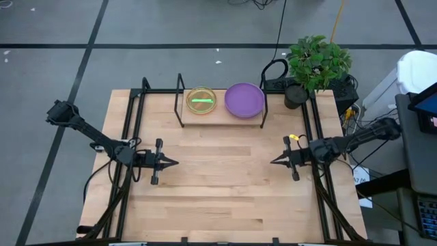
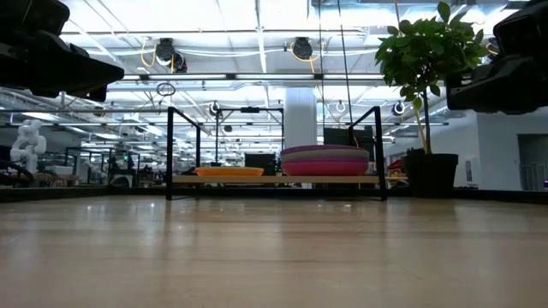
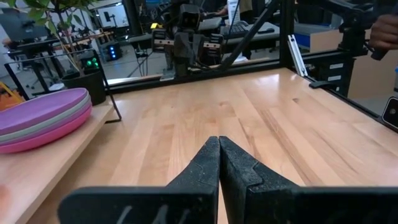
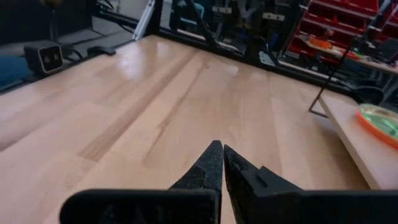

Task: Place and stack plates onto a shelf
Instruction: Return to Home Position

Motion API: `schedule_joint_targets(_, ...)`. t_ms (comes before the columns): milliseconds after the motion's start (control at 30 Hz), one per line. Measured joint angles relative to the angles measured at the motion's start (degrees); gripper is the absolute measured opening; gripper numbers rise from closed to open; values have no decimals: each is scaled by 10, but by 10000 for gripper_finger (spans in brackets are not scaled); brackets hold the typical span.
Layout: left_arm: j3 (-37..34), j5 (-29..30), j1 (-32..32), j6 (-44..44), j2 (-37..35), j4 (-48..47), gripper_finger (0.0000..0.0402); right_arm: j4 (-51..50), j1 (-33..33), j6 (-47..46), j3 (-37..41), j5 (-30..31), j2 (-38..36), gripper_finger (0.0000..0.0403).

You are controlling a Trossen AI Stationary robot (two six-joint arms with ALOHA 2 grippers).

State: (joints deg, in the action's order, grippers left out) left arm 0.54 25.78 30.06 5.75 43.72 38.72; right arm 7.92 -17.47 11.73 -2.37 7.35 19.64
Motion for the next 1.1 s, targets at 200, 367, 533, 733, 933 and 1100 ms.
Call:
schedule_joint_targets(200, 0, 0, 0, -2, 0, 0, 3, 0, 59, 12, 0, -52, -20, 0)
schedule_joint_targets(367, 0, 0, 0, -3, 0, 0, 3, 5, 113, 18, 1, -105, -22, 0)
schedule_joint_targets(533, 0, 14, 0, 3, -1, 0, 3, 8, 150, 11, 1, -120, -28, 0)
schedule_joint_targets(733, 1, 34, 0, 23, -31, -13, 3, 7, 170, 0, 1, -119, -48, 0)
schedule_joint_targets(933, 1, 44, 1, 2, -104, -81, 3, -17, 172, 1, 1, -118, -67, 0)
schedule_joint_targets(1100, 1, 44, 8, -13, -154, -133, 3, -35, 172, 4, 1, -117, -85, 0)
